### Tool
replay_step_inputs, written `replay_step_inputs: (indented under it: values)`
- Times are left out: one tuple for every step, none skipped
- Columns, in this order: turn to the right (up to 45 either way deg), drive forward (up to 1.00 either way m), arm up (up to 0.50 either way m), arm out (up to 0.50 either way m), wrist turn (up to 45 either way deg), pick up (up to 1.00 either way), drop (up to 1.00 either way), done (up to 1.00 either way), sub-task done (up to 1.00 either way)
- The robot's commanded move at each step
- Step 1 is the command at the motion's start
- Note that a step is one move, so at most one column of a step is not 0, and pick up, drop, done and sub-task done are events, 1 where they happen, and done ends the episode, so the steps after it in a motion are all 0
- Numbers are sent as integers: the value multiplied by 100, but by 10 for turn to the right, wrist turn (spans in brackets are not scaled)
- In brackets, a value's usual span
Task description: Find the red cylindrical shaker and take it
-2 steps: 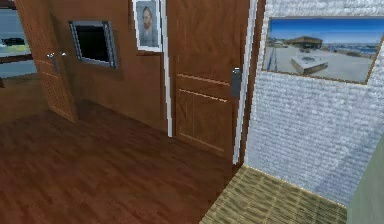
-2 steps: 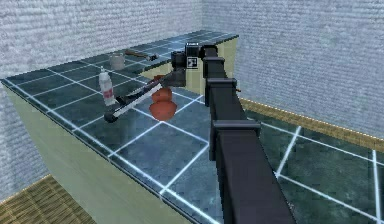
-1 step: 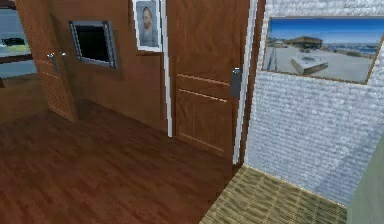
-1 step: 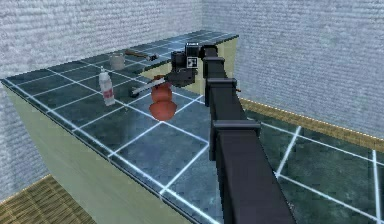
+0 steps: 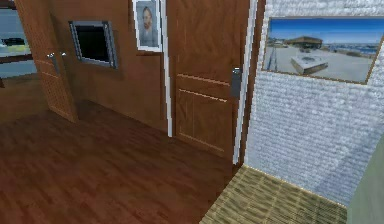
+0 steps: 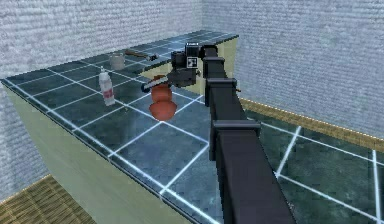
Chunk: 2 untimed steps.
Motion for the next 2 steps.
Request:
replay_step_inputs:
  values:
    - [0, 0, 0, 0, 0, 100, 0, 0, 0]
    - [0, 0, 0, 0, 0, 0, 0, 100, 0]
